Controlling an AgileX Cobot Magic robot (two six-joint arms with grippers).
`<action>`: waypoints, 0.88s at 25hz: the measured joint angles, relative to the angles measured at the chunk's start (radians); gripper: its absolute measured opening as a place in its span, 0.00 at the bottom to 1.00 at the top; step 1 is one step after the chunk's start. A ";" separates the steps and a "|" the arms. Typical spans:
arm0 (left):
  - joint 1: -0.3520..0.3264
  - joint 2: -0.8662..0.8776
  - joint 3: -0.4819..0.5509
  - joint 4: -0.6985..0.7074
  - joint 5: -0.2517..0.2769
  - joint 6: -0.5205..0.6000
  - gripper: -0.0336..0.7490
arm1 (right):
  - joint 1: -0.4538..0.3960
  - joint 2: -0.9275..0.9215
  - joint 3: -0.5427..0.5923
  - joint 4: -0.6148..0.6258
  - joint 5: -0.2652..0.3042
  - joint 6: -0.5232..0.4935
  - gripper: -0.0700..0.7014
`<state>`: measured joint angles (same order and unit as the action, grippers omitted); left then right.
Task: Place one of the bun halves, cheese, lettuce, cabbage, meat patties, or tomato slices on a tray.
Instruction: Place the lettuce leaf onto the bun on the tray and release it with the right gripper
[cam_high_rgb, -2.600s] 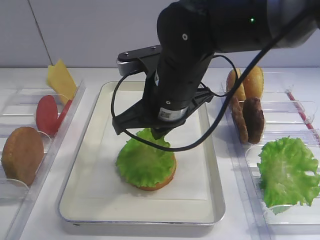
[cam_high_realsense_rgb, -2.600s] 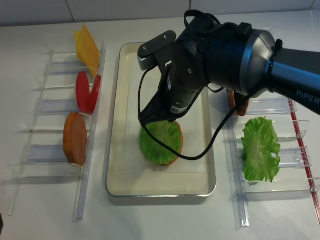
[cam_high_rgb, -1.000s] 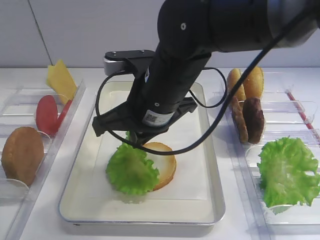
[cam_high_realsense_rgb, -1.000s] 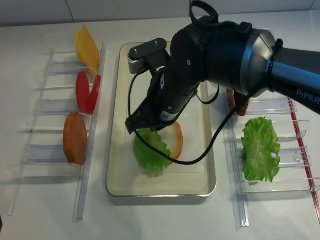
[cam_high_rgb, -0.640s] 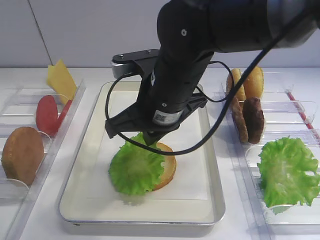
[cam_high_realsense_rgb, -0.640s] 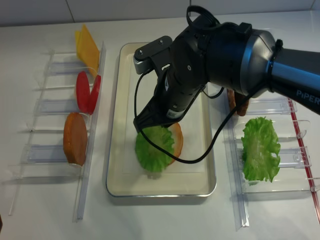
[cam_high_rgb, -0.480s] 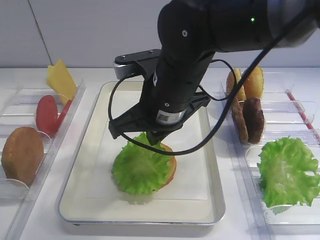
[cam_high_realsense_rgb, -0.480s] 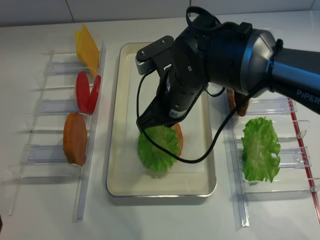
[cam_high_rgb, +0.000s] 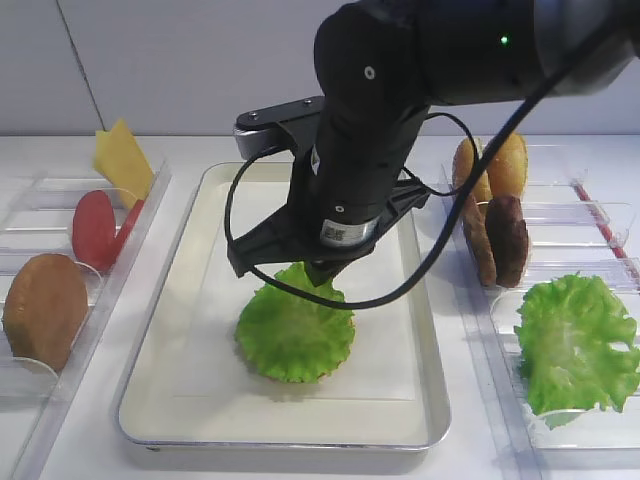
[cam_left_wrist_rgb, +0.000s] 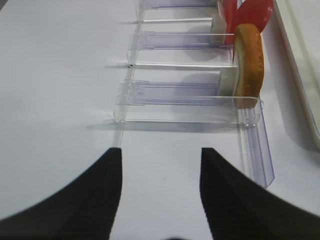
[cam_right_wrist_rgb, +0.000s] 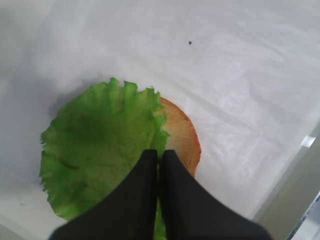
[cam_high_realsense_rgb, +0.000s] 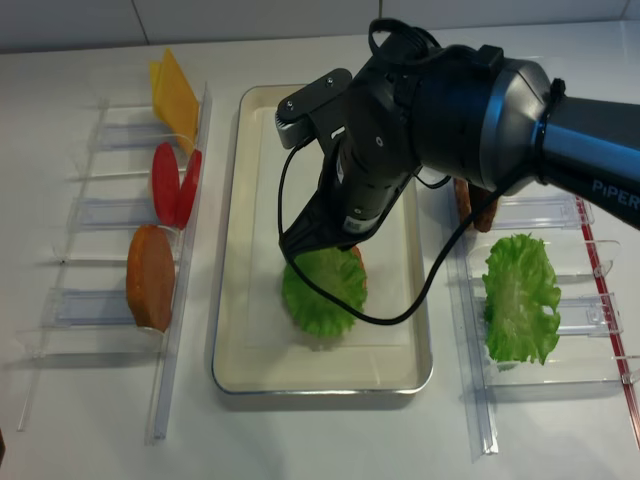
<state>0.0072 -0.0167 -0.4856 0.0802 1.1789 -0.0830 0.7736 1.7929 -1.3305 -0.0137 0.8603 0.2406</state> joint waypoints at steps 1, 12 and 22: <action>0.000 0.000 0.000 0.000 0.000 0.000 0.52 | 0.000 0.000 0.000 -0.003 0.000 0.005 0.14; 0.000 0.000 0.000 0.000 0.000 0.000 0.52 | 0.000 0.000 0.000 -0.002 0.002 -0.023 0.55; 0.000 0.000 0.000 0.000 0.000 0.000 0.52 | 0.000 0.000 -0.034 -0.054 0.074 -0.025 0.87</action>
<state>0.0072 -0.0167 -0.4856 0.0802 1.1789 -0.0830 0.7736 1.7929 -1.3643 -0.0678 0.9347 0.2160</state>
